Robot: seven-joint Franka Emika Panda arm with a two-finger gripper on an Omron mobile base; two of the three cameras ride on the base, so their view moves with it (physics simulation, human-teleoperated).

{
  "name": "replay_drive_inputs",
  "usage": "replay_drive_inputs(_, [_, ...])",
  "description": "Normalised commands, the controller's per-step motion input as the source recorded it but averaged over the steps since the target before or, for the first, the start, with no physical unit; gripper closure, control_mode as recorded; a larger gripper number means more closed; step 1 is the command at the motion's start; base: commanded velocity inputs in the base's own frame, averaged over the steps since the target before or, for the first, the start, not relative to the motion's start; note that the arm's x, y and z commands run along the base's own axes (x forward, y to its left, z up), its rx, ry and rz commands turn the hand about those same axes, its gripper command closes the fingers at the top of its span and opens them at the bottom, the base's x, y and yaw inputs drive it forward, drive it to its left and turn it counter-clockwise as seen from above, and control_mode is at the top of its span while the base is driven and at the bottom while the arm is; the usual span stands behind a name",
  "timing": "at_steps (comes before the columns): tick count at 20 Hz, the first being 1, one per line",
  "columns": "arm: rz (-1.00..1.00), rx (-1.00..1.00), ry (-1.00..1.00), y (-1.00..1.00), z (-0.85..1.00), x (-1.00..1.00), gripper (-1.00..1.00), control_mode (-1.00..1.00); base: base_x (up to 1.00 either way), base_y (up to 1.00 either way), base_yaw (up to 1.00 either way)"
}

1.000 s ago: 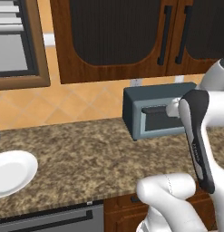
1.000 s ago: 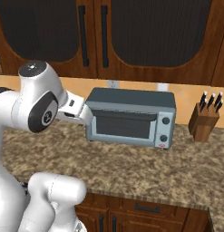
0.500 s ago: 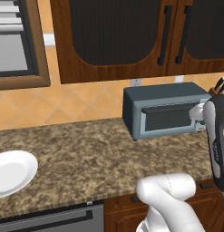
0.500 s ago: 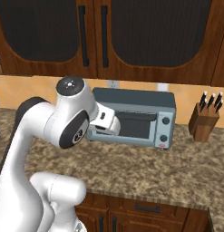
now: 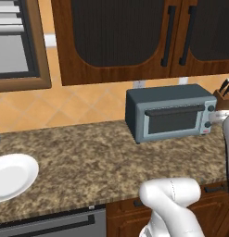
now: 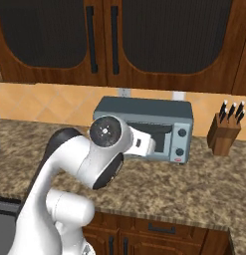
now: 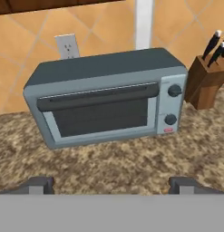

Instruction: Pick up the kebab skewer and baguette bread, and place them inside the toaster oven. Close the toaster oven door and start by setting the timer.

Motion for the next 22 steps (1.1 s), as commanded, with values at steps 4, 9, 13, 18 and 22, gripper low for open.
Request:
replay_drive_inputs(4, [0.00,0.00,-0.31,-0.47,-0.06,0.32,-1.00,-1.00,0.00,0.00,0.00])
replay_drive_inputs(9, [0.00,0.00,-0.27,-0.41,-0.09,0.17,-1.00,-1.00,0.00,0.00,0.00])
replay_drive_inputs(13, [0.00,0.00,-0.19,-0.33,-0.22,0.01,-1.00,-1.00,0.00,0.00,0.00])
replay_drive_inputs(18, [0.00,-0.04,-0.05,-0.16,-0.29,0.00,-1.00,-1.00,0.00,0.00,0.00])
replay_drive_inputs(22, [0.00,-0.04,-0.03,-0.18,-0.31,0.04,-1.00,-1.00,0.00,0.00,0.00])
